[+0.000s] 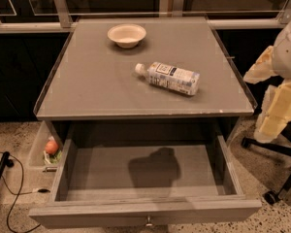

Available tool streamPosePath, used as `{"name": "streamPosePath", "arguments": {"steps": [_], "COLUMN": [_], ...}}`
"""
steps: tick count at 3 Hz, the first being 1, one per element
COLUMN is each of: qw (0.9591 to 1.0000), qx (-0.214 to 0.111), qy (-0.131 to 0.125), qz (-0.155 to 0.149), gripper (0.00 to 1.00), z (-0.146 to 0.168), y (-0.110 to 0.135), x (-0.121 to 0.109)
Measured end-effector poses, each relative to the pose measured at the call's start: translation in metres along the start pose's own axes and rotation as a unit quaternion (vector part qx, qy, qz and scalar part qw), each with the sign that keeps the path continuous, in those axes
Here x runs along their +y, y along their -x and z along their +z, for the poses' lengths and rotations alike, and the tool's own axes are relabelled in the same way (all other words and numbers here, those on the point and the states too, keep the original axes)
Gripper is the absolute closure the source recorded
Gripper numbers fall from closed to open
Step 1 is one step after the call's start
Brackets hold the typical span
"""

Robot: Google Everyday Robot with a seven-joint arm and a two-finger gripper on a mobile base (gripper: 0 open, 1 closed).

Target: Close top drawer

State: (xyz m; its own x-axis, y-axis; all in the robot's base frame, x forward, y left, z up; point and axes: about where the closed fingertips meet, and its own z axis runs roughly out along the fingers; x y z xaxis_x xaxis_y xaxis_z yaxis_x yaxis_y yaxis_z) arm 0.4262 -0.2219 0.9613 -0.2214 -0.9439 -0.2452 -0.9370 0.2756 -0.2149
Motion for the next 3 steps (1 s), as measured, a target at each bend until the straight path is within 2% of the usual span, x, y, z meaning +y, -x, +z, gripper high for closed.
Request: {"name": "streamPosePath", "arguments": {"steps": [1, 2, 3], "qw": [0.9996, 0.9983, 0.9961], "qx": [-0.019, -0.036, -0.057], "qy": [0.022, 0.044, 0.062], "qz": [-0.001, -0.012, -0.027], "gripper": [0.0, 0.19, 0.42], "z": [0.024, 0.06, 0.101], "y": [-0.018, -0.037, -0.053], "x": [0.027, 0.061, 0.097]}}
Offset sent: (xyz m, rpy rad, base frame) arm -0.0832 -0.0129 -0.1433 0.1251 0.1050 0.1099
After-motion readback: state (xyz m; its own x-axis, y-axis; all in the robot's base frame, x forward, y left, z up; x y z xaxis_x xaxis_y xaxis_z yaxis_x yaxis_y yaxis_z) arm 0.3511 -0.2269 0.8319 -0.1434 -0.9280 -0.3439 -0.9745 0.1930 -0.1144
